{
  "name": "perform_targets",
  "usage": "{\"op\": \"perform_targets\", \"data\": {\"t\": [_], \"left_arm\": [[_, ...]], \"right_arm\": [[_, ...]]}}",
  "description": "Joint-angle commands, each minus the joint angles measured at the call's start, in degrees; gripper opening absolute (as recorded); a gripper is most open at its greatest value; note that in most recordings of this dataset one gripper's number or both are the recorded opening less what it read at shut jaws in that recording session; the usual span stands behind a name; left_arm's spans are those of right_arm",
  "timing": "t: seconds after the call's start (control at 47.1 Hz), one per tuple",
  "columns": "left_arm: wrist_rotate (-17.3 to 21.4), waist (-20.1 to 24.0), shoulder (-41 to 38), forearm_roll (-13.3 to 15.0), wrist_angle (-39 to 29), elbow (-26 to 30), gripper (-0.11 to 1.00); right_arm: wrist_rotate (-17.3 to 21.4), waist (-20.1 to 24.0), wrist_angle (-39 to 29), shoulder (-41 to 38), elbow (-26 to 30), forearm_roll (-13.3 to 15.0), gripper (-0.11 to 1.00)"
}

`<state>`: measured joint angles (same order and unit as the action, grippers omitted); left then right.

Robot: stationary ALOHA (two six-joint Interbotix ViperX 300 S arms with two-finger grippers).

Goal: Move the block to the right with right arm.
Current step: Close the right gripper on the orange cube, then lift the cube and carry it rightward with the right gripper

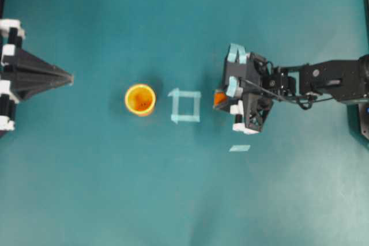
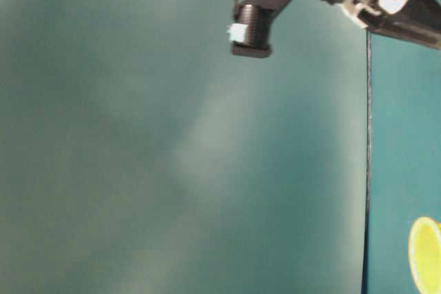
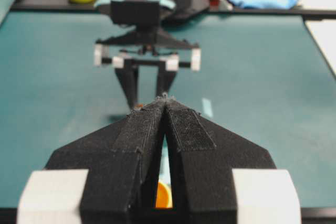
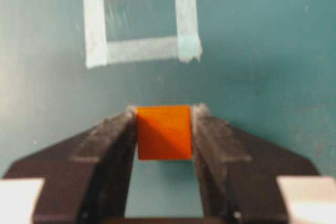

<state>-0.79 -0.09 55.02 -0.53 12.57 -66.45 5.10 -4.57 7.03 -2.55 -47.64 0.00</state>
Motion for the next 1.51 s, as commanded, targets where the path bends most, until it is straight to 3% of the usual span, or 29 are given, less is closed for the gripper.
{"op": "perform_targets", "data": {"t": [0.0, 0.488, 0.891, 1.486], "left_arm": [[0.0, 0.1, -0.3, -0.1, 0.3, 1.7, 0.0], [0.0, 0.2, -0.4, -0.1, -0.1, 1.8, 0.0], [0.0, 0.2, -0.4, -0.1, -0.3, 1.8, 0.0], [0.0, 0.2, -0.4, -0.1, -0.4, 1.8, 0.0]], "right_arm": [[0.1, 0.1, -1.2, 3.3, 1.6, 0.0, 0.41], [-0.1, 0.1, -11.6, 14.8, 2.9, 0.3, 0.41], [-0.1, 0.1, -18.0, 19.7, 3.8, 0.4, 0.41], [0.3, 0.1, -25.3, 30.6, -1.7, 0.4, 0.41]]}}
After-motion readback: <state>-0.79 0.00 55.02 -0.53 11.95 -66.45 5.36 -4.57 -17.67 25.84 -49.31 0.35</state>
